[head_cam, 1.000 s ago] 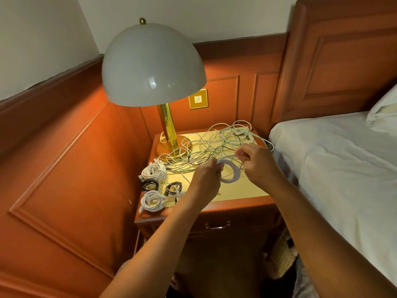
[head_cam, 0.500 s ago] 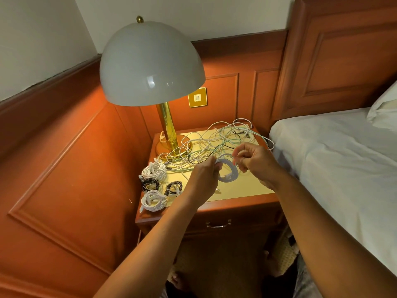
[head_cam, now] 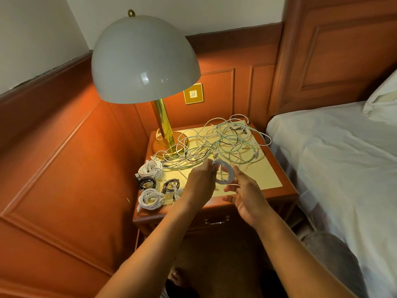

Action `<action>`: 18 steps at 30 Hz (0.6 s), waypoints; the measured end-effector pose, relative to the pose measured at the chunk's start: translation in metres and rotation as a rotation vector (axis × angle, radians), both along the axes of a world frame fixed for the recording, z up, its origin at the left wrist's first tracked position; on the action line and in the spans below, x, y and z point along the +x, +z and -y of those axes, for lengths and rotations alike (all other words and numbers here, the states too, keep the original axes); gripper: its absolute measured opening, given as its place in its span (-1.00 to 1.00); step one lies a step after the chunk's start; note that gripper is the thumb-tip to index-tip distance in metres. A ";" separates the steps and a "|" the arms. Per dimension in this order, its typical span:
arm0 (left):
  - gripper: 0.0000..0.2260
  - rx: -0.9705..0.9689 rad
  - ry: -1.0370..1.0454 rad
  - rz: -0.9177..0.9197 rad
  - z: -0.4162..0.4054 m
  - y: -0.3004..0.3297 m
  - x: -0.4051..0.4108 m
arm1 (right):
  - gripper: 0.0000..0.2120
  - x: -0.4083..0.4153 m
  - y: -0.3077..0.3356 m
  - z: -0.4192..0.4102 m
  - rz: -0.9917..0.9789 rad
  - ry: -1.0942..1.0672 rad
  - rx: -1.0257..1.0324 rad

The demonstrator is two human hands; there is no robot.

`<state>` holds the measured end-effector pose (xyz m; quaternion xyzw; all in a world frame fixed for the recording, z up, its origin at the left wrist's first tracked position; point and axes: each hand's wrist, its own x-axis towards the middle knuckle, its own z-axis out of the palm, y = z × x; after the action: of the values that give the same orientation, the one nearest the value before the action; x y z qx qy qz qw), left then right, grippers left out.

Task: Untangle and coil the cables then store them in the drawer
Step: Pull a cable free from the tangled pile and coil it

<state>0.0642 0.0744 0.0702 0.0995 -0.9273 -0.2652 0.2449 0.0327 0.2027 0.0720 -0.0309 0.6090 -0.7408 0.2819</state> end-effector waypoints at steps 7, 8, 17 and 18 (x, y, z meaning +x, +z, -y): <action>-0.78 -0.035 -0.014 -0.025 -0.004 -0.006 0.002 | -0.73 0.002 0.004 -0.008 0.041 0.141 -0.061; -0.78 -0.045 -0.017 -0.022 -0.004 -0.006 0.002 | -0.69 0.001 0.003 -0.009 0.034 0.164 -0.053; -0.80 -0.034 0.057 0.005 0.014 -0.004 0.012 | -0.59 -0.012 0.021 -0.031 -0.064 0.281 0.074; -0.80 -0.027 0.059 0.015 0.012 -0.005 0.013 | -0.60 -0.012 0.024 -0.032 -0.092 0.303 0.094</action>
<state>0.0767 0.0623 0.0656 0.1256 -0.9292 -0.2443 0.2471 0.0204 0.2345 0.0961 -0.1427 0.6437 -0.6583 0.3634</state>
